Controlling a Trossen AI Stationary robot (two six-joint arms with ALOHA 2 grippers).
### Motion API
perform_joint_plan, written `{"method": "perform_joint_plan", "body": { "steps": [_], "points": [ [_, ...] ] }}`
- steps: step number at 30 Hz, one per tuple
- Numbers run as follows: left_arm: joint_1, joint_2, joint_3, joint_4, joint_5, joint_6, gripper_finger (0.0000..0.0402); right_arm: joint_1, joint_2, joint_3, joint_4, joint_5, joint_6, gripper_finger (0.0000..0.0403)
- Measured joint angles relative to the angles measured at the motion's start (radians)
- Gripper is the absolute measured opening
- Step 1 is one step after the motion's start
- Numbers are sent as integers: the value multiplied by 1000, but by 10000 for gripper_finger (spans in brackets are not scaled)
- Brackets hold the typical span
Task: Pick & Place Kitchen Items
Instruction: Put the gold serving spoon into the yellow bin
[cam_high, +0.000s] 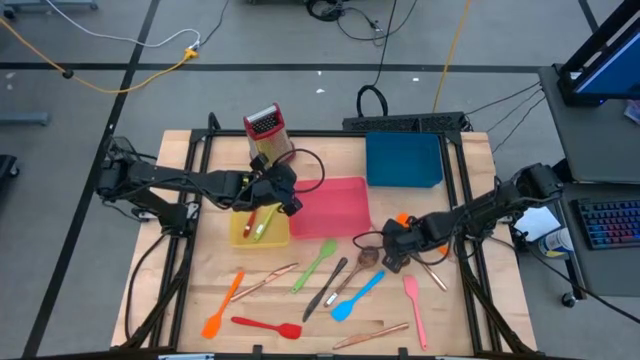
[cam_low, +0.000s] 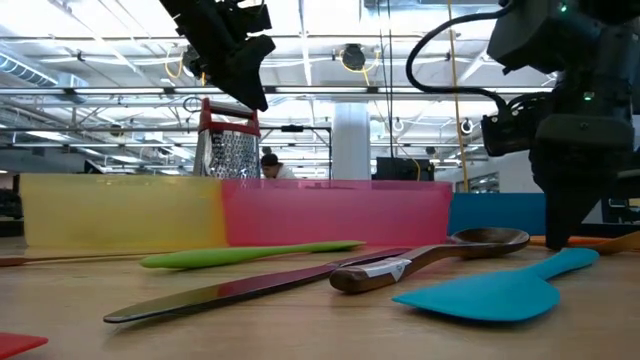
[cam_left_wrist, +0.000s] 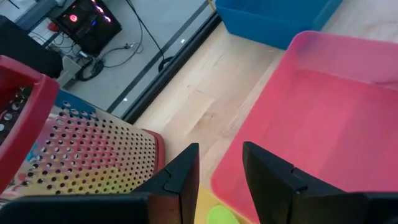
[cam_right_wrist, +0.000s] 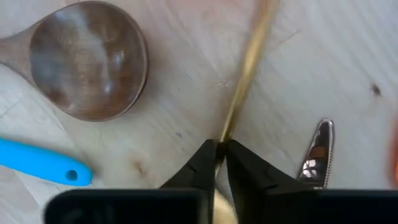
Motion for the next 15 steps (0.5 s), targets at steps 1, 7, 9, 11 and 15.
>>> {"method": "perform_joint_plan", "body": {
  "steps": [1,7,9,11,15],
  "points": [
    [0,0,0,0,0,-4,129,-6,0,0,-5,-3,7,13],
    [0,0,0,0,0,-38,129,-63,2,-1,-46,-27,50,15],
    [0,0,0,0,0,-35,129,-83,-9,-1,-63,-44,28,14],
    [0,0,0,0,0,-27,129,-102,-33,-2,-69,-71,8,8],
    [0,0,0,-1,0,-24,129,-131,-111,-9,-127,-72,-13,5]
  ]
}}
